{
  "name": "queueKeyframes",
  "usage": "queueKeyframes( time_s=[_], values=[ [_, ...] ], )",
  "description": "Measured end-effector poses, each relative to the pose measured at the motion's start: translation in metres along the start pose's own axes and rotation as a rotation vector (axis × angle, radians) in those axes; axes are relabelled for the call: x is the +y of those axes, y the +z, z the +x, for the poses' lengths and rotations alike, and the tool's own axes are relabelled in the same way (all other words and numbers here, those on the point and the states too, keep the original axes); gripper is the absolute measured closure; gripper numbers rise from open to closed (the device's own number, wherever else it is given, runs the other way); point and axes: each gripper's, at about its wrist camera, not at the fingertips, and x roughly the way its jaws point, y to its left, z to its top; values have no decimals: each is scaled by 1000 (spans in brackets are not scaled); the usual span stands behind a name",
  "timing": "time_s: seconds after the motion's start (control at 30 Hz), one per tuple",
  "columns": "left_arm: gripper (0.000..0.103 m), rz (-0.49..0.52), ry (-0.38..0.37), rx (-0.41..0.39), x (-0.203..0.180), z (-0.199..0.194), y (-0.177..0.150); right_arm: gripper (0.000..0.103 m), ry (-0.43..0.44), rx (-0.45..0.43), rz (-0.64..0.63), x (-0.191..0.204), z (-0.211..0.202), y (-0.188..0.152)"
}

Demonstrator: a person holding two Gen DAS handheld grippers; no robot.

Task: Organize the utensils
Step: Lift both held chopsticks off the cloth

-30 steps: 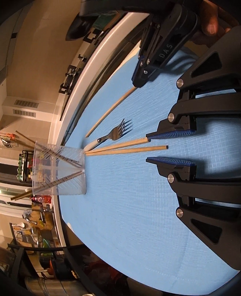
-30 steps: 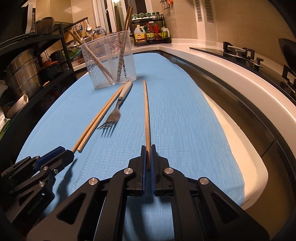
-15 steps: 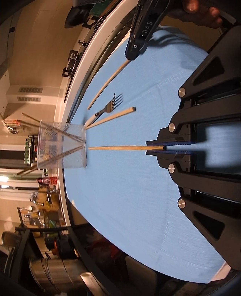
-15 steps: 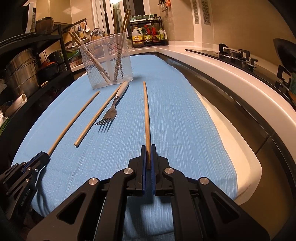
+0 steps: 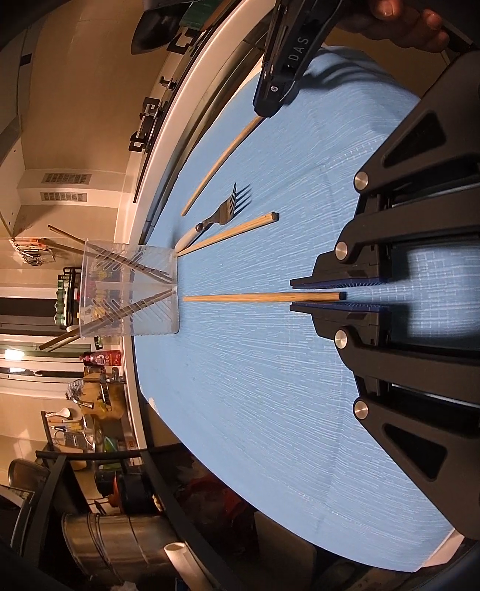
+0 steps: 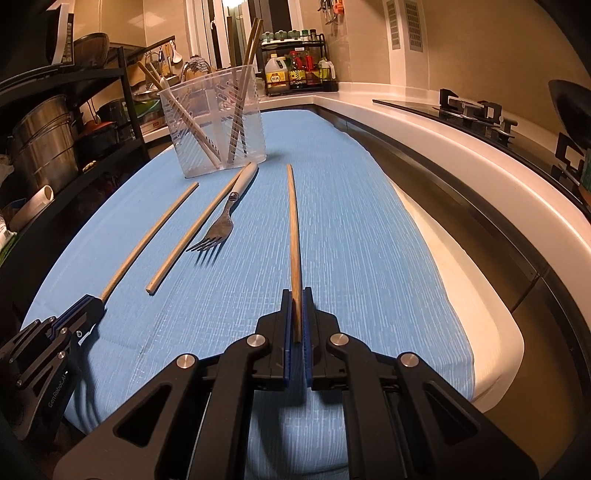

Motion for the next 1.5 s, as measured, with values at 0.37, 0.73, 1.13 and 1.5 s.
queueKeyframes(
  time_s=[0.37,0.73,1.13,1.5],
  values=[
    [96,8,15,-13,-5,5,2,96,-11,-13,-9,3,2,-2],
    [96,27,14,-21,-7,6,3,98,2,-16,8,1,1,-1],
    [98,19,-6,8,-1,1,3,98,1,-2,4,1,-3,-2],
    [98,21,-13,0,2,-12,5,98,13,8,0,3,-11,-3]
  ],
)
